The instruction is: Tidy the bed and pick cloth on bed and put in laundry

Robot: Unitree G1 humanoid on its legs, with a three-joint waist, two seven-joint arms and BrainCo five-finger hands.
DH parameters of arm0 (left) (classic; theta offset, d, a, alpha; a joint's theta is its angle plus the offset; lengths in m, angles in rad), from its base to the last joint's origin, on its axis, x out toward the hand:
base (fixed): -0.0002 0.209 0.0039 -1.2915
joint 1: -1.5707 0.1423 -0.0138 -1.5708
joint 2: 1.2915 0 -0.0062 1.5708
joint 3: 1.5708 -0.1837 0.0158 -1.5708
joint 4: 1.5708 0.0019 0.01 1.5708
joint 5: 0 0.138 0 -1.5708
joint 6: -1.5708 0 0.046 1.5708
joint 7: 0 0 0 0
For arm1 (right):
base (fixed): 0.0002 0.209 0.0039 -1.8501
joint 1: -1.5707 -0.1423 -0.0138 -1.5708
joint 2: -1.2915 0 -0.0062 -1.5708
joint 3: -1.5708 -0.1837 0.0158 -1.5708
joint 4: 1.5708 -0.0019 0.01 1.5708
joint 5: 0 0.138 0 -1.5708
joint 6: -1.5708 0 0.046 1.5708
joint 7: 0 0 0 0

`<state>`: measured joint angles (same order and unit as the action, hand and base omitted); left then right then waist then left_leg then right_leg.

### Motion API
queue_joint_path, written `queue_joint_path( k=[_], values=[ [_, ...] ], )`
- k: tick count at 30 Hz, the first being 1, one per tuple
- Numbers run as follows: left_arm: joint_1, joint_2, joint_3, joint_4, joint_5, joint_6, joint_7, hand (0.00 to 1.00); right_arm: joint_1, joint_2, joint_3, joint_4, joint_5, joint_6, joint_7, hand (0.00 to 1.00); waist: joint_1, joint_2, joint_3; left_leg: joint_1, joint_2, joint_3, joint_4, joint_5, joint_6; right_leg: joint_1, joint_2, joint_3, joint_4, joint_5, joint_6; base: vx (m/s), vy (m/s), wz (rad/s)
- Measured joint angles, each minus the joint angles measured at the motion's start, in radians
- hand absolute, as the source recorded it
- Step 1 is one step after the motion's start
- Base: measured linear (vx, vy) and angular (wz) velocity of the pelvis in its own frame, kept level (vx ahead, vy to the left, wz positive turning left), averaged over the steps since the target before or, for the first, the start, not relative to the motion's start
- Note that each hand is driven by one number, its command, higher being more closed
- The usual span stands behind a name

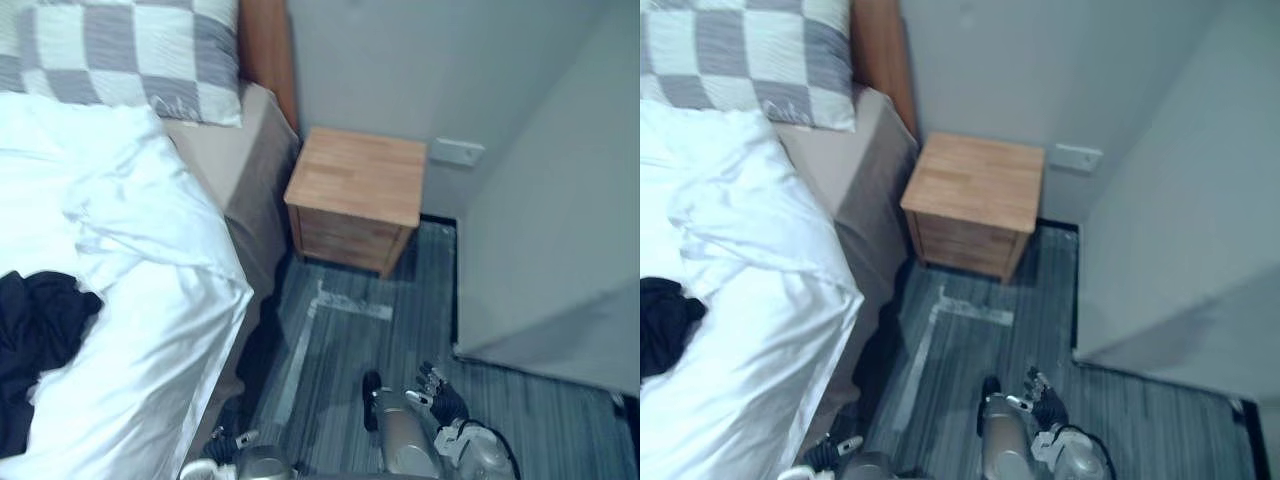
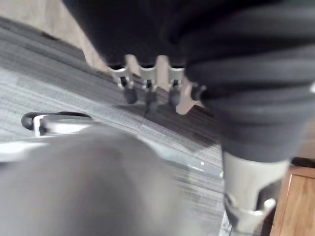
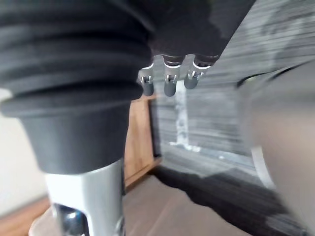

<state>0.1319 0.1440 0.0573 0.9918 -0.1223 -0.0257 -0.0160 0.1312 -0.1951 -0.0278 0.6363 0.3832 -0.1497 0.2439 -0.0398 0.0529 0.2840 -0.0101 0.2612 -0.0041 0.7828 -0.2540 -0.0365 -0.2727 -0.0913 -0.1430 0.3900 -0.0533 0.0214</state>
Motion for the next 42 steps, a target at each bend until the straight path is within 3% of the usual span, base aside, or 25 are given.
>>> queue_joint_path(
  k=[1,2,3,4,5,6,7,8,9,10,11,13,14,15,17,18,19,21,23,25,29,33,39,40,42],
  values=[
    [0.005,-0.004,0.001,-0.001,-0.021,-0.009,-0.013,0.00,-0.017,-0.004,0.000,-0.017,-0.015,0.002,0.000,0.00,0.009,-0.001,0.002,-0.049,0.019,0.013,0.071,-0.011,-0.016,0.050,0.000,-0.026,-0.015,-0.018,-0.018,0.54,-0.293,0.70],
    [0.005,-0.001,-0.002,-0.016,-0.030,-0.020,-0.041,0.00,-0.035,-0.007,-0.033,-0.055,-0.043,-0.001,-0.001,0.00,0.022,0.002,0.003,-0.071,0.019,0.092,0.027,-0.054,-0.060,0.153,-0.015,-0.089,-0.066,-0.021,-0.026,0.51,-0.276,0.73],
    [0.006,0.001,-0.007,-0.023,-0.030,-0.026,-0.053,0.00,-0.038,-0.007,-0.050,-0.078,-0.053,-0.002,-0.003,0.00,0.025,-0.003,-0.001,-0.080,0.002,0.134,-0.029,-0.059,-0.061,0.184,-0.024,-0.112,-0.089,-0.025,-0.027,0.55,-0.295,0.98],
    [0.014,0.008,-0.028,-0.049,-0.032,-0.044,-0.077,0.00,-0.053,-0.018,-0.069,-0.141,-0.065,-0.007,-0.021,0.00,0.028,-0.006,-0.022,-0.109,-0.072,0.242,-0.234,-0.016,-0.054,0.229,-0.053,-0.166,-0.137,-0.034,-0.019,0.42,-0.208,0.97],
    [0.016,0.008,-0.047,-0.065,-0.036,-0.056,-0.085,0.00,-0.052,-0.030,-0.083,-0.185,-0.069,-0.010,-0.031,0.00,0.022,0.002,-0.027,-0.123,-0.101,0.310,-0.334,0.051,-0.053,0.249,-0.064,-0.204,-0.157,-0.041,-0.010,0.48,-0.192,1.40],
    [0.017,-0.001,-0.060,-0.089,-0.039,-0.066,-0.103,0.00,-0.053,-0.053,-0.098,-0.236,-0.074,-0.016,-0.054,0.00,0.013,0.021,-0.029,-0.149,-0.135,0.452,-0.430,0.143,-0.010,0.282,-0.068,-0.265,-0.165,-0.063,-0.002,0.29,-0.072,1.23],
    [0.017,-0.004,-0.066,-0.096,-0.039,-0.069,-0.106,0.00,-0.054,-0.061,-0.110,-0.256,-0.088,-0.014,-0.071,0.00,0.014,0.028,-0.031,-0.156,-0.141,0.516,-0.452,0.174,0.024,0.299,-0.066,-0.293,-0.155,-0.087,0.002,0.32,-0.051,1.47],
    [0.017,0.004,-0.076,-0.099,-0.050,-0.063,-0.108,0.00,-0.055,-0.062,-0.121,-0.295,-0.115,-0.009,-0.099,0.00,0.019,0.014,-0.037,-0.144,-0.142,0.594,-0.463,0.146,0.107,0.318,-0.079,-0.346,-0.092,-0.161,0.015,0.29,-0.027,1.27],
    [0.017,0.026,-0.074,-0.101,-0.070,-0.048,-0.105,0.00,-0.065,-0.063,-0.119,-0.316,-0.145,-0.009,-0.107,0.00,0.028,-0.015,-0.051,-0.147,-0.163,0.580,-0.453,0.117,0.136,0.302,-0.112,-0.368,-0.022,-0.221,0.031,0.34,-0.042,1.22],
    [0.018,0.041,-0.074,-0.105,-0.077,-0.043,-0.098,0.00,-0.100,-0.070,-0.113,-0.327,-0.155,-0.009,-0.107,0.00,0.040,-0.058,-0.053,-0.149,-0.187,0.563,-0.446,0.086,0.130,0.300,-0.147,-0.389,0.044,-0.261,0.052,0.29,-0.045,0.73],
    [0.016,0.043,-0.069,-0.103,-0.076,-0.036,-0.094,0.00,-0.124,-0.080,-0.110,-0.336,-0.160,-0.009,-0.106,0.00,0.047,-0.061,-0.054,-0.147,-0.196,0.549,-0.447,0.068,0.124,0.288,-0.162,-0.385,0.105,-0.267,0.062,0.26,-0.043,0.49],
    [0.023,0.050,-0.064,-0.077,-0.077,-0.015,-0.075,0.00,-0.224,-0.127,-0.107,-0.373,-0.167,-0.009,-0.088,0.00,0.047,-0.065,-0.041,-0.124,-0.213,0.462,-0.466,0.068,0.130,0.090,-0.232,-0.263,0.499,-0.123,0.005,0.24,-0.018,0.79],
    [0.026,0.054,-0.068,-0.061,-0.079,-0.003,-0.070,0.00,-0.233,-0.140,-0.109,-0.410,-0.169,-0.009,-0.086,0.00,0.043,-0.063,-0.037,-0.104,-0.213,0.407,-0.479,0.070,0.120,0.084,-0.205,-0.221,0.504,-0.161,0.008,0.27,-0.078,1.16],
    [0.033,0.058,-0.074,-0.054,-0.083,0.002,-0.069,0.00,-0.234,-0.153,-0.110,-0.450,-0.170,-0.009,-0.086,0.00,0.043,-0.064,-0.037,-0.085,-0.213,0.360,-0.497,0.074,0.113,0.085,-0.174,-0.189,0.461,-0.192,0.010,0.30,-0.154,1.65],
    [0.050,0.071,-0.068,-0.049,-0.096,0.000,-0.084,0.00,-0.239,-0.205,-0.113,-0.661,-0.219,0.003,-0.101,0.00,0.017,-0.059,-0.036,-0.056,-0.218,0.157,-0.552,0.097,0.082,0.093,-0.005,0.084,0.155,-0.214,0.038,0.31,-0.231,2.28],
    [0.049,0.075,-0.064,-0.048,-0.096,-0.002,-0.088,0.00,-0.242,-0.215,-0.118,-0.706,-0.228,0.011,-0.104,0.00,0.009,-0.064,-0.038,-0.057,-0.225,0.116,-0.557,0.099,0.078,0.091,0.013,0.148,0.108,-0.207,0.052,0.26,-0.286,2.54],
    [0.052,0.078,-0.054,-0.047,-0.096,-0.005,-0.091,0.00,-0.263,-0.235,-0.124,-0.783,-0.231,0.032,-0.104,0.00,0.001,-0.083,-0.046,-0.056,-0.245,0.031,-0.556,0.097,0.058,0.088,0.020,0.240,0.020,-0.173,0.098,0.27,-0.353,2.36],
    [0.079,0.105,-0.049,-0.048,-0.098,-0.004,-0.082,0.00,-0.331,-0.238,-0.098,-0.789,-0.257,0.062,-0.092,0.00,0.010,-0.142,-0.075,-0.050,-0.293,-0.044,-0.537,0.090,0.012,0.103,-0.024,0.271,-0.119,-0.010,0.091,0.28,-0.414,1.90],
    [0.084,0.067,-0.046,-0.050,-0.118,0.002,-0.078,0.00,-0.448,-0.254,-0.039,-0.673,-0.308,0.092,-0.089,0.00,0.043,-0.063,-0.091,-0.058,-0.211,-0.021,-0.537,0.092,-0.016,0.179,0.010,0.148,-0.167,-0.011,0.093,0.25,-0.344,1.18],
    [0.078,0.059,-0.027,-0.050,-0.113,0.003,-0.093,0.00,-0.524,-0.266,0.000,-0.592,-0.364,0.127,-0.096,0.00,0.045,-0.029,-0.083,-0.032,-0.137,0.122,-0.573,0.113,-0.013,0.234,0.016,0.047,-0.208,-0.002,0.080,0.20,-0.238,1.24],
    [0.092,0.034,-0.005,-0.061,-0.044,0.013,-0.127,0.00,-0.623,-0.286,0.042,-0.453,-0.465,0.184,-0.117,0.00,0.051,-0.016,-0.077,0.023,-0.094,0.300,-0.629,0.161,-0.021,0.299,0.015,-0.049,-0.213,-0.012,0.063,0.11,-0.119,1.08],
    [0.095,0.021,-0.002,-0.083,-0.022,0.032,-0.128,0.00,-0.728,-0.280,0.092,-0.306,-0.557,0.205,-0.122,0.00,0.099,-0.026,-0.067,0.022,-0.120,0.292,-0.701,0.204,-0.038,0.306,-0.001,-0.100,-0.238,-0.016,0.057,0.01,0.025,0.33],
    [0.027,0.033,-0.017,-0.120,-0.029,0.030,-0.139,0.00,-0.953,-0.299,0.122,-0.150,-0.652,0.238,-0.145,0.00,0.100,-0.013,0.055,-0.065,-0.164,0.266,-0.777,0.284,-0.016,0.211,-0.031,-0.121,-0.251,-0.010,0.048,-0.10,0.047,0.20],
    [-0.001,0.033,-0.025,-0.130,-0.041,0.030,-0.139,0.00,-1.014,-0.322,0.126,-0.108,-0.670,0.238,-0.148,1.00,0.101,0.000,0.105,-0.081,-0.170,0.264,-0.805,0.306,-0.010,0.180,-0.035,-0.126,-0.237,-0.007,0.044,-0.17,0.051,0.24],
    [-0.042,0.032,-0.051,-0.158,-0.069,0.029,-0.134,0.00,-1.109,-0.385,0.159,-0.049,-0.723,0.239,-0.165,1.00,0.100,0.028,0.164,-0.136,-0.182,0.245,-0.839,0.348,-0.002,0.105,-0.047,-0.142,-0.203,-0.006,0.043,-0.17,0.048,0.31]
  ],
)
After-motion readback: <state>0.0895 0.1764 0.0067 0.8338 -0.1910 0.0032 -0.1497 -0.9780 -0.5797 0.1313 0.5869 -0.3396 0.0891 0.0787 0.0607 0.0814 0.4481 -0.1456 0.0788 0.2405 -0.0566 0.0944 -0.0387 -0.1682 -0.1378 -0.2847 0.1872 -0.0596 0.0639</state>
